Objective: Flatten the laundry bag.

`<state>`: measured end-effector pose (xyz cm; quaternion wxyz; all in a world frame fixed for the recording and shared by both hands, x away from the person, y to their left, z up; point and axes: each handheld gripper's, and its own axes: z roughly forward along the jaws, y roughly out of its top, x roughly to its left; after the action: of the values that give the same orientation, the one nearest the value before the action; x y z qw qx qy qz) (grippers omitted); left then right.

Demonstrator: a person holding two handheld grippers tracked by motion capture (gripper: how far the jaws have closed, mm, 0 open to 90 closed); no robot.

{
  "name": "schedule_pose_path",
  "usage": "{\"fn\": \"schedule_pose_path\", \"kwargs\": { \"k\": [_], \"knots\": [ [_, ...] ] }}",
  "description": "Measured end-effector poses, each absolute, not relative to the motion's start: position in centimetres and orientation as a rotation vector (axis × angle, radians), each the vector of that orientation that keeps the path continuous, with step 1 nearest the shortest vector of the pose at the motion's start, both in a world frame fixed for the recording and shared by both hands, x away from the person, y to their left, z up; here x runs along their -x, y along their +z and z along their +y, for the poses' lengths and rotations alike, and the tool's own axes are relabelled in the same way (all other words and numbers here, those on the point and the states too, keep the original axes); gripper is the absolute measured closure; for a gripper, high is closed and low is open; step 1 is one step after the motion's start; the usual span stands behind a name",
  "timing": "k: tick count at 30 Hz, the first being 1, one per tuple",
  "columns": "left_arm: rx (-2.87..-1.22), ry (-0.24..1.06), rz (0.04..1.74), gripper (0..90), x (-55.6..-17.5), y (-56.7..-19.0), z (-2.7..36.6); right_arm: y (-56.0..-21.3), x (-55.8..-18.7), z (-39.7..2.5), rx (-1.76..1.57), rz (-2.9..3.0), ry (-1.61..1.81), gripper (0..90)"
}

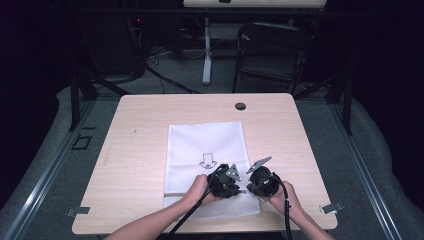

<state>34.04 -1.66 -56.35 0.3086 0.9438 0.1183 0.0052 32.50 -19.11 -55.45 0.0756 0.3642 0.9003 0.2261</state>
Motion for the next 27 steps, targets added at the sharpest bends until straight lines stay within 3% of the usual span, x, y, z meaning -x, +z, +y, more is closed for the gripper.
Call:
{"fn": "schedule_pose_path", "kwargs": {
  "k": [22,25,27],
  "knots": [
    [-2.466,0.006,0.337,86.9,-33.93,-55.97,-1.04,-55.37,-32.62,-18.75,-1.077,2.705,0.616,90.0],
    [-2.475,0.007,0.324,85.6,-33.95,-55.95,-1.1,-55.42,-32.67,-18.75,-1.083,2.705,0.631,90.0],
    [-2.467,-0.025,0.355,79.7,-34.23,-56.15,-0.96,-55.35,-32.72,-18.76,-1.089,2.715,0.621,90.0]
  ]
}}
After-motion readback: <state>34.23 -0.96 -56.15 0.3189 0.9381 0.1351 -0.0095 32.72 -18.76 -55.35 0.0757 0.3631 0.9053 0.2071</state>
